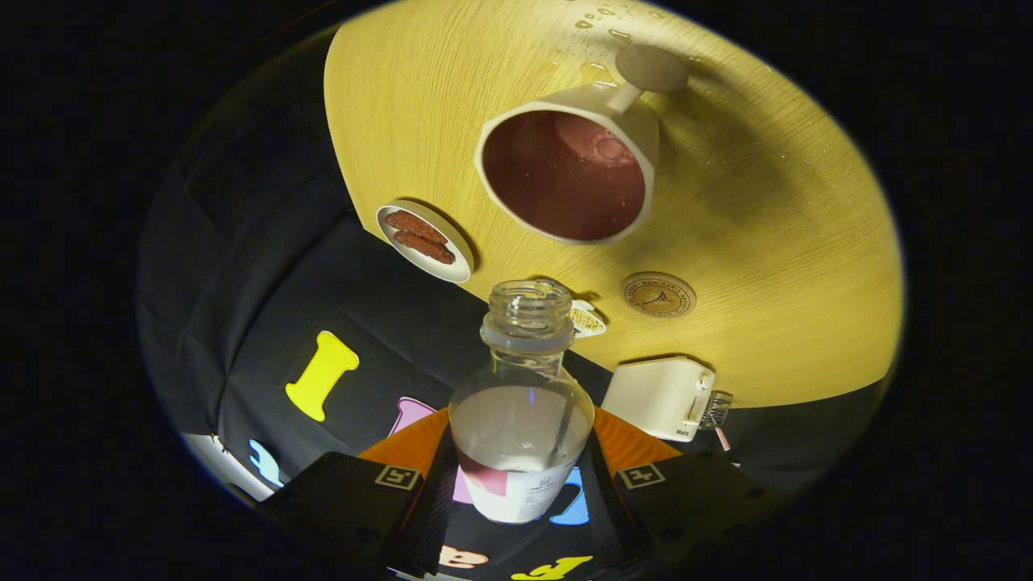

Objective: Take the bottle from table, then pour the juice into the cup, finally place the bottle on the coaster

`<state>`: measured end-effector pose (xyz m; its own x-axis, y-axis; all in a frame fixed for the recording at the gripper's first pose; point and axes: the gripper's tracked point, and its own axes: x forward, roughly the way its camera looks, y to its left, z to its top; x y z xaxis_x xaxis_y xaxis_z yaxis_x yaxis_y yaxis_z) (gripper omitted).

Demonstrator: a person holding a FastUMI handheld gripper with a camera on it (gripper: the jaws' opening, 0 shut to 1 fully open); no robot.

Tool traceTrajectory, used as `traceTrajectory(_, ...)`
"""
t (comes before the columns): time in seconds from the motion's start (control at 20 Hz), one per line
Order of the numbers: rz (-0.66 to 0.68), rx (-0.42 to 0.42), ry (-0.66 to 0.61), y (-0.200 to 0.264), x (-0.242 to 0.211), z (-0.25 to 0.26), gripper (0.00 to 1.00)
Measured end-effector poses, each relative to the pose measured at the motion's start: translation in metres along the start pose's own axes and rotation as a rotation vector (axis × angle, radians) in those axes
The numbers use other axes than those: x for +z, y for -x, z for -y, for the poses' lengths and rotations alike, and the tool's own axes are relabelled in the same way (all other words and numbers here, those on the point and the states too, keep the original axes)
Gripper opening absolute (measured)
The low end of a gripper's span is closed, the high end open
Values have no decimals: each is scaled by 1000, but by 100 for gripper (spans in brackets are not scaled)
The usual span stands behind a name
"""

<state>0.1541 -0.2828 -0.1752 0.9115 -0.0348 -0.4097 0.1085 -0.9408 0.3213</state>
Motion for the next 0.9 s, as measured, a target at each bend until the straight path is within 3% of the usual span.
traceTrajectory(0.55, 38, 26, 1, -1, 12, 0, 74)
traceTrajectory(0.9, 76, 89, 19, -3, 16, 1, 73)
